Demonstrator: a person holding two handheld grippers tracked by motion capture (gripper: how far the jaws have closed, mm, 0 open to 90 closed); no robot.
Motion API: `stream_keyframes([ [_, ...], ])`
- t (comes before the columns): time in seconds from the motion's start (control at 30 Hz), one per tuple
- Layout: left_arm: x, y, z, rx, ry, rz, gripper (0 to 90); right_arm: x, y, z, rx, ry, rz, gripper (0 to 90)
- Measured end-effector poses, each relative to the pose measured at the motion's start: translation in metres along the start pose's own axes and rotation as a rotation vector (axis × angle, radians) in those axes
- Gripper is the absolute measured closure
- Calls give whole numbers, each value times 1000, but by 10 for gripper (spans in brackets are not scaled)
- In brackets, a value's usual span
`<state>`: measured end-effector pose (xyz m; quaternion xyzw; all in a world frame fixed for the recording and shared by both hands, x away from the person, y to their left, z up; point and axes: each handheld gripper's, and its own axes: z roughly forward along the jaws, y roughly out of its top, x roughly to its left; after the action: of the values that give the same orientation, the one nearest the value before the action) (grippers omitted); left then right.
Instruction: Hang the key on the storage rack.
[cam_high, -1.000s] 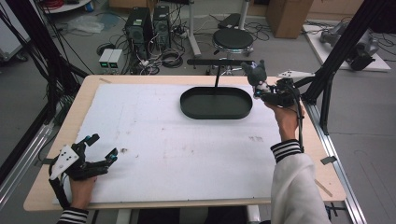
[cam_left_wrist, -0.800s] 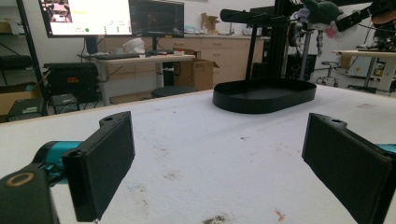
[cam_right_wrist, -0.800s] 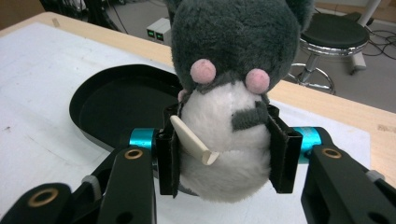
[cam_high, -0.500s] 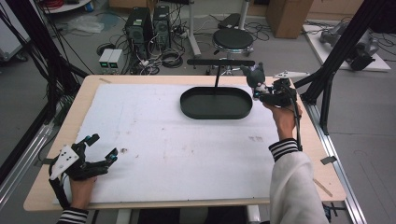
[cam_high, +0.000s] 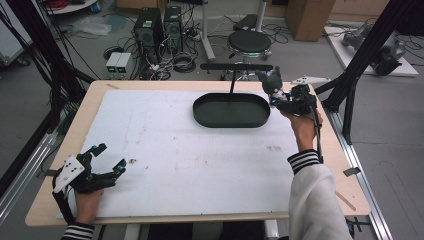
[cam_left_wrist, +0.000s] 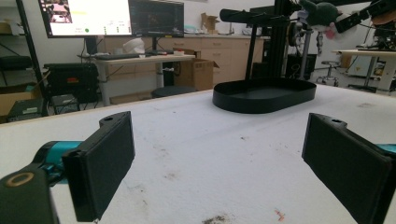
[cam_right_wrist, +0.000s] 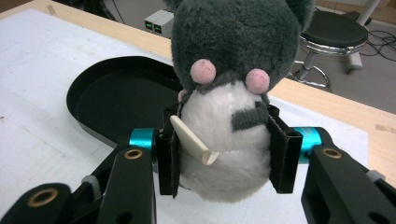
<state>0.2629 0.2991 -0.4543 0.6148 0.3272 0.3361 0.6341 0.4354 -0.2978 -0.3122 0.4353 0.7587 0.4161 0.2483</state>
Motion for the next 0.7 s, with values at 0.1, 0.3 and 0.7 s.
stream_keyframes([
  [0.1, 0, 0, 0, 0, 0, 0, 98, 4, 1, 0, -2, 12, -18, 548],
  [0.3, 0, 0, 0, 0, 1, 1, 98, 9, 1, 2, 15, 14, -34, 548],
  [0.7, 0, 0, 0, 0, 0, -1, 98, 7, 0, 8, 28, 11, -15, 547],
])
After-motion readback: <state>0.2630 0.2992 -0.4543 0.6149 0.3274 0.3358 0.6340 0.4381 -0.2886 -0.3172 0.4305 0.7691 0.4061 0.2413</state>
